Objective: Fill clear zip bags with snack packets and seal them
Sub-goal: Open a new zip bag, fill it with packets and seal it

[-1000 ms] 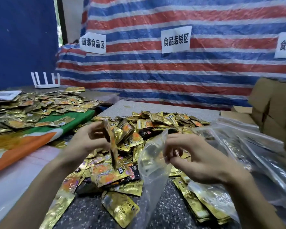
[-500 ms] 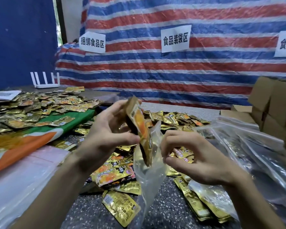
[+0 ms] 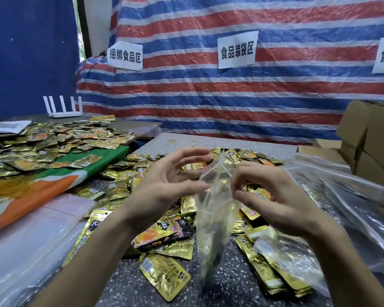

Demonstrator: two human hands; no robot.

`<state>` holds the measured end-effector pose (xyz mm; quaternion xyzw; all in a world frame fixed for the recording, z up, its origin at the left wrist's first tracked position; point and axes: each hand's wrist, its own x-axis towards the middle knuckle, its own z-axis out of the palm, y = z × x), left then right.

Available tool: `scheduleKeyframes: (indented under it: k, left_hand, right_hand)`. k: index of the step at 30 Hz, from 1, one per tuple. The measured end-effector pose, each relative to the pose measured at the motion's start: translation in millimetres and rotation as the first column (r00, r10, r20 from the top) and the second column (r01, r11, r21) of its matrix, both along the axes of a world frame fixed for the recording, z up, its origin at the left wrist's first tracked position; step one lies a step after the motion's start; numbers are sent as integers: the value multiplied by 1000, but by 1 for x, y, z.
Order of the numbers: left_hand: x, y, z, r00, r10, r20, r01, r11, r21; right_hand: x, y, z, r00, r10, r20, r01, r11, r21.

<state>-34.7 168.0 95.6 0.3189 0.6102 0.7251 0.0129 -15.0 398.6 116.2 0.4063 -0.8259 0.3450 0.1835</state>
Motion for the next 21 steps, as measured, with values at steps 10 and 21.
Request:
scheduleKeyframes:
  k: [10,21]
  left_hand:
    - [-49,-25,-76,902,379,-209,-403,558,-726]
    - [-73,-43,-119,876,409,-254,-393,302,-868]
  right_hand:
    - [-7,11,-1,997,-68,22,68,998,12]
    - [-4,15,2,994,-100,39,99,995,32]
